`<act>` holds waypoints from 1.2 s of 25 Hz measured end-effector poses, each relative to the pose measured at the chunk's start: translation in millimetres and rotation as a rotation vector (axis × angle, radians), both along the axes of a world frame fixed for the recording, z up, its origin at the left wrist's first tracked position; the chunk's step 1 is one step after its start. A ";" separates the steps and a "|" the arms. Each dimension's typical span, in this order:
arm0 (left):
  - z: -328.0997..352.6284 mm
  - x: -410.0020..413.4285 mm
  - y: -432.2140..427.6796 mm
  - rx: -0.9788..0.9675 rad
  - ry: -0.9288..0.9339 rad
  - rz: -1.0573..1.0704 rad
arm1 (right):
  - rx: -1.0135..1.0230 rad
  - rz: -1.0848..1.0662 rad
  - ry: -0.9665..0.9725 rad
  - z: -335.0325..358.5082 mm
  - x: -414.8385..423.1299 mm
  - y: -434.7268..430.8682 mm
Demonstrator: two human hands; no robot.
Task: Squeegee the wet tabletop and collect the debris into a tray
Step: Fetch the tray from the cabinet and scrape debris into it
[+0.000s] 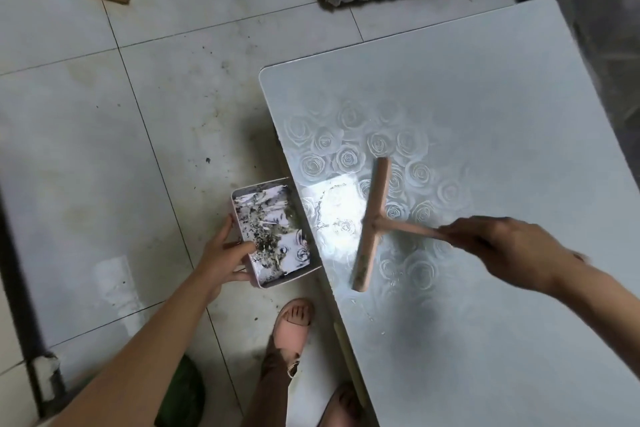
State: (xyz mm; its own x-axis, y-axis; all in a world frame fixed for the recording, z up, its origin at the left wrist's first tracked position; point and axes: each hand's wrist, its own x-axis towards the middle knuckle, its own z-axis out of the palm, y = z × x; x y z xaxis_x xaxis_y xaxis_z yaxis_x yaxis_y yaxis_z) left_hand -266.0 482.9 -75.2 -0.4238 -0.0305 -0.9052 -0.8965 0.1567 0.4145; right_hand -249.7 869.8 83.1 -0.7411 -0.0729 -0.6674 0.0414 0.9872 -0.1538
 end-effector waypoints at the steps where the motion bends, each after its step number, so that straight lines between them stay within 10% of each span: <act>1: 0.3 0.4 0.1 0.001 0.005 -0.006 | 0.000 -0.003 0.007 -4.3 -0.9 -9.2; 18: -1.0 -12.4 -3.4 -0.009 0.019 0.030 | -0.174 -0.111 0.201 -45.3 -30.7 -89.8; 24: -0.2 -34.4 -8.4 -0.005 0.030 0.014 | -0.088 -0.211 0.080 9.9 -48.6 21.9; 30: -2.2 -42.3 -8.9 -0.022 0.039 -0.010 | -0.100 0.042 0.155 -31.3 -88.4 -38.6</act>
State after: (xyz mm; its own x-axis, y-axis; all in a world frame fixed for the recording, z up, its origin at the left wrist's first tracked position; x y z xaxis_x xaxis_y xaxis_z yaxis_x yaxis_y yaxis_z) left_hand -308.3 474.0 -77.4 -0.4589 -0.0457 -0.8873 -0.8782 0.1746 0.4453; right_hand -338.1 831.2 51.8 -0.8295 -0.1657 -0.5334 -0.0309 0.9671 -0.2523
